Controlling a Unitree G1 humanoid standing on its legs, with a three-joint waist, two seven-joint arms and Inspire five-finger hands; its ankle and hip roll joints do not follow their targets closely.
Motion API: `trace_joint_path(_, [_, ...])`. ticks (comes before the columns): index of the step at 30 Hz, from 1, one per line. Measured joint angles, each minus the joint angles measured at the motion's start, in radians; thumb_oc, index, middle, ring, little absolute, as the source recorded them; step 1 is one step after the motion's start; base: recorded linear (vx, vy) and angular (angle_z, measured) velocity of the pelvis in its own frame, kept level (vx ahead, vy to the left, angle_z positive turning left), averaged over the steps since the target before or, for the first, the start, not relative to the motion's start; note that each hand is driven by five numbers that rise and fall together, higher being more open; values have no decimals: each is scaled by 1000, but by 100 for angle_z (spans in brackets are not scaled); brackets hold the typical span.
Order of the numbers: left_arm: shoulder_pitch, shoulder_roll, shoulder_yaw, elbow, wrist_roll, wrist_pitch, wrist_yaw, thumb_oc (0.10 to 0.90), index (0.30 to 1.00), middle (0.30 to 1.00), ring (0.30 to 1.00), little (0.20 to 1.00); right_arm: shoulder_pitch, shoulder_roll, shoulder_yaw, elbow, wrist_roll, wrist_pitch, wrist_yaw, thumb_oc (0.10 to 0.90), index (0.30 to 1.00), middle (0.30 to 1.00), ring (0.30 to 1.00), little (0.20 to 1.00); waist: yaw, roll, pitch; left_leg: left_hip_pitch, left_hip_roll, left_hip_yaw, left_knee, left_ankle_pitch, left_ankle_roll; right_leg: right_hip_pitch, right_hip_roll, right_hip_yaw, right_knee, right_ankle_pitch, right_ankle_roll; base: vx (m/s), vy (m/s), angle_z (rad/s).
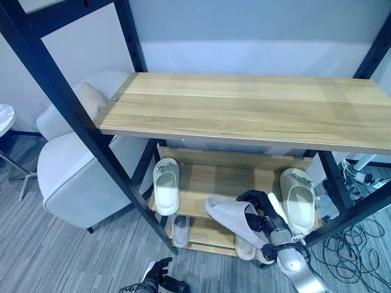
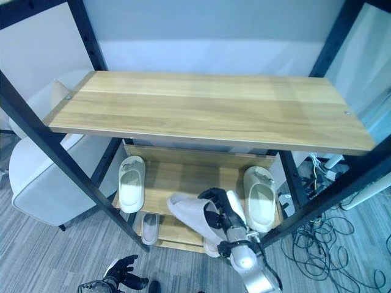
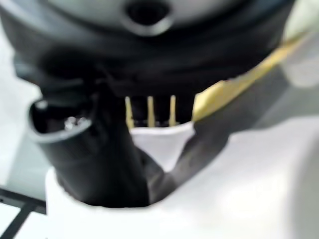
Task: Arrange the slippers neatly on the shoe rack.
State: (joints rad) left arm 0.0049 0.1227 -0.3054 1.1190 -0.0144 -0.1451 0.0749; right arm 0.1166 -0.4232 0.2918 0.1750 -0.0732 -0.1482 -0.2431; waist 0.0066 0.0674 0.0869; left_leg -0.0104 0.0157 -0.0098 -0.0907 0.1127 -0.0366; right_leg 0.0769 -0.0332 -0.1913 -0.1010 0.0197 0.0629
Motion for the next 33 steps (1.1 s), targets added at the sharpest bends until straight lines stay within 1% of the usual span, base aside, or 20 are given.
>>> trace_joint_path(3, [-7, -11, 0, 1, 0, 0, -2, 800, 900, 900, 900, 900, 0, -12, -7, -14, 34, -9, 26, 400, 300, 300, 300, 300, 0, 27, 16, -9, 5, -10, 0, 11, -13, -4, 5, -9, 0, 4, -4, -94, -11, 11])
trace_joint_path(6, [-11, -14, -3, 0, 1, -1, -5, 800, 900, 900, 900, 900, 1, -33, -7, -14, 55, -18, 49, 400, 300, 300, 300, 300, 1, 36, 25, -12, 8, -29, 0, 18, -24, 0, 12, -24, 0, 3, -7, -159, 47, 14])
trace_joint_path(10, [-37, -18, -7, 17, 22, -1, -22, 800, 900, 900, 900, 900, -15, -46, -8, -15, 63, -29, 62, 400, 300, 300, 300, 300, -6, 20, 42, -34, 17, -32, 2, 27, -61, -25, 0, -40, 3, 31, -56, -134, 116, 1])
trace_joint_path(11, [-50, -20, -8, 31, 29, -1, -23, 800, 900, 900, 900, 900, -21, -45, -7, -17, 65, -29, 63, 400, 300, 300, 300, 300, -20, 6, 53, -41, 9, -28, 39, -6, -66, -26, -16, -47, 7, 36, -59, -53, 143, 5])
trace_joint_path(12, [-59, -19, -6, 44, 37, -1, -22, 800, 900, 900, 900, 900, -24, -39, -8, -21, 68, -29, 64, 400, 300, 300, 300, 300, -29, -16, 67, -39, -1, -28, 77, -34, -61, -23, -40, -49, 8, 40, -52, -26, 161, 7])
trace_joint_path(13, [-59, -19, -7, 48, 40, -2, -22, 800, 900, 900, 900, 900, -24, -41, -8, -28, 72, -29, 65, 400, 300, 300, 300, 300, -43, -26, 73, -28, -2, -27, 89, -47, -62, -25, -52, -46, 8, 42, -43, -27, 178, 7])
trace_joint_path(14, [-58, -23, -9, 47, 46, -2, -22, 800, 900, 900, 900, 900, -25, -45, -11, -27, 75, -30, 65, 400, 300, 300, 300, 300, -57, -21, 71, -15, 11, -34, 72, -47, -64, -29, -53, -45, 8, 45, -35, -9, 126, 2])
trace_joint_path(15, [-55, -32, -9, 51, 47, -1, -23, 800, 900, 900, 900, 900, -25, -50, -23, -26, 77, -30, 66, 400, 300, 300, 300, 300, -68, -4, 71, 15, 23, -39, 30, -49, -61, -31, -46, -44, 8, 49, -23, -62, 219, 10])
trace_joint_path(16, [-51, -34, -9, 52, 47, -1, -23, 800, 900, 900, 900, 900, -28, -44, -39, -26, 81, -32, 65, 400, 300, 300, 300, 300, -83, 8, 74, 31, 24, -49, -2, -48, -19, -32, -42, -40, 8, 49, -7, -72, 222, 5])
trace_joint_path(18, [-58, -28, -8, 48, 43, -2, -20, 800, 900, 900, 900, 900, -32, -31, -57, -26, 83, -35, 62, 400, 300, 300, 300, 300, -78, -16, 86, 32, -12, -38, -1, -41, -14, -51, -76, -22, 9, 66, 14, -78, 207, -14])
trace_joint_path(19, [-58, -27, 1, 57, 45, -4, -20, 800, 900, 900, 900, 900, -44, -29, -59, -24, 82, -35, 64, 400, 300, 300, 300, 300, -71, -17, 87, 25, -17, -25, -1, -36, 2, -57, -83, -5, 8, 72, 25, -102, 176, -40])
trace_joint_path(20, [-58, -23, 5, 56, 35, -3, -20, 800, 900, 900, 900, 900, -56, -19, -59, -21, 77, -35, 65, 400, 300, 300, 300, 300, -68, -22, 89, 22, -41, 2, -1, -38, 8, -79, -112, 12, 14, 85, 45, -131, 222, -50])
trace_joint_path(21, [-57, -21, 19, 59, 35, -6, -20, 800, 900, 900, 900, 900, -70, -6, -50, -12, 77, -35, 66, 400, 300, 300, 300, 300, -55, -21, 90, 24, -47, 22, -1, -39, 22, -88, -119, 33, 20, 87, 49, -103, 131, -59])
trace_joint_path(23, [-60, -7, 33, 59, 34, -7, -20, 800, 900, 900, 900, 900, -85, 12, -31, 0, 77, -35, 66, 400, 300, 300, 300, 300, -45, -24, 91, 24, -61, 56, -1, -42, 28, -119, -129, 63, 35, 100, 62, -91, 85, -54])
trace_joint_path(25, [-59, 8, 45, 62, 32, -5, -20, 800, 900, 900, 900, 900, -99, 12, -5, 9, 74, -35, 68, 400, 300, 300, 300, 300, -40, -27, 94, 21, -67, 81, -1, -41, 42, -143, -135, 87, 64, 102, 63, -95, 58, -35])
trace_joint_path(28, [-59, 34, 47, 61, 32, -5, -20, 800, 900, 900, 900, 900, -80, 10, 6, 14, 62, -35, 71, 400, 300, 300, 300, 300, -39, -37, 100, 25, -70, 88, -1, -42, 57, -150, -139, 86, 86, 101, 67, -64, 34, -6])
trace_joint_path(30, [-59, 48, 51, 55, 17, -6, -19, 800, 900, 900, 900, 900, -68, 8, 7, 15, 51, -34, 84, 400, 300, 300, 300, 300, -22, -45, 104, 25, -65, 100, -1, -39, 63, -160, -138, 82, 101, 82, 81, -117, -3, -9])
trace_joint_path(31, [-59, 49, 53, 53, 17, -6, -20, 800, 900, 900, 900, 900, -66, 8, 17, 15, 50, -35, 88, 400, 300, 300, 300, 300, -19, -44, 103, 25, -53, 100, -1, -36, 66, -161, -126, 81, 104, 79, 78, -110, -117, -20])
trace_joint_path(32, [-53, 43, 55, 50, 16, -6, -17, 800, 900, 900, 900, 900, -68, 4, 26, 16, 43, -30, 88, 400, 300, 300, 300, 300, 2, -16, 96, 4, -1, 132, 0, -17, 68, -195, -87, 45, 204, 4, 66, -61, -167, -40])
trace_joint_path(33, [-38, 43, 50, 32, 19, -12, -18, 800, 900, 900, 900, 900, -59, 5, 38, 13, 38, -30, 89, 400, 300, 300, 300, 300, 36, 9, 74, -2, 60, 138, 1, -13, 43, -236, -28, 1, 365, -83, 45, 47, -147, -45])
